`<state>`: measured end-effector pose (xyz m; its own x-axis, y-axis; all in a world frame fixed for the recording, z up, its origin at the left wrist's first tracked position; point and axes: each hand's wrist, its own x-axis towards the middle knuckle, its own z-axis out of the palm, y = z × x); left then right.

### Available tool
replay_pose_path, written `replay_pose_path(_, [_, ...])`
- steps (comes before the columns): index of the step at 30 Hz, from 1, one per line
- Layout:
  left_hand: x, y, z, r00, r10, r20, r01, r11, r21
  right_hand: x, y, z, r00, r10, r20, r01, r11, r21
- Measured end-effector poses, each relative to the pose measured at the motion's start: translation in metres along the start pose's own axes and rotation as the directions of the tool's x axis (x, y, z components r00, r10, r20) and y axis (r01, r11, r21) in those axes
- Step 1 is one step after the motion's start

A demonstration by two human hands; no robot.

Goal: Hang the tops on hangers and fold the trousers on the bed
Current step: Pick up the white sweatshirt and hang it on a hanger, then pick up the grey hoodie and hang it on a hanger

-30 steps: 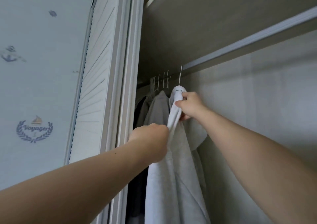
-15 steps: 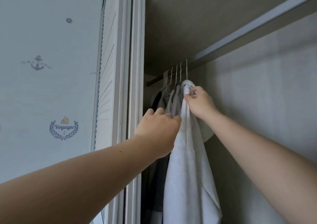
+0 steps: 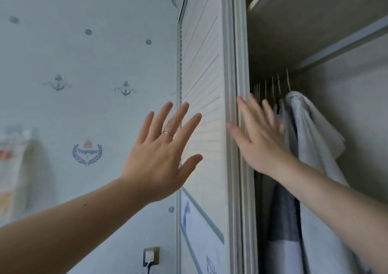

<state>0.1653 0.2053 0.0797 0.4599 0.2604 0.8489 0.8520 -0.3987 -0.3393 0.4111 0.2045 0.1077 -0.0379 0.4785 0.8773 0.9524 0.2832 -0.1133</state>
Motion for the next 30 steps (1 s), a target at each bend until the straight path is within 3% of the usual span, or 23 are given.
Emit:
replay_pose_path(7, [-0.143, -0.111, -0.094, 0.983, -0.140, 0.116, 0.128, 0.986, 0.105, -0.065, -0.179, 0.047, 0.961, -0.200, 0.190, 0.168, 0.971, 0.171])
replay_pose_path(11, [-0.249, -0.177, -0.168, 0.946, -0.242, 0.218, 0.200, 0.960, 0.196, -0.113, -0.298, 0.068, 0.884, -0.400, 0.243, 0.346, 0.908, 0.234])
replay_pose_path(15, [-0.373, -0.231, -0.249, 0.867, -0.407, 0.287, 0.318, 0.896, 0.311, -0.168, -0.424, 0.089, 0.782, -0.543, 0.306, 0.414, 0.820, 0.395])
replay_pose_path(22, [-0.597, -0.242, -0.397, 0.618, -0.736, 0.278, 0.633, 0.675, 0.379, -0.309, -0.633, 0.121, 0.556, -0.785, 0.274, 0.465, 0.566, 0.681])
replay_pose_path(26, [-0.708, -0.213, -0.463, 0.366, -0.907, 0.209, 0.733, 0.419, 0.536, -0.402, -0.733, 0.128, 0.393, -0.891, 0.226, 0.411, 0.390, 0.824])
replay_pose_path(30, [-0.794, -0.174, -0.511, 0.107, -0.989, 0.105, 0.760, 0.149, 0.633, -0.484, -0.815, 0.131, 0.232, -0.958, 0.167, 0.329, 0.239, 0.914])
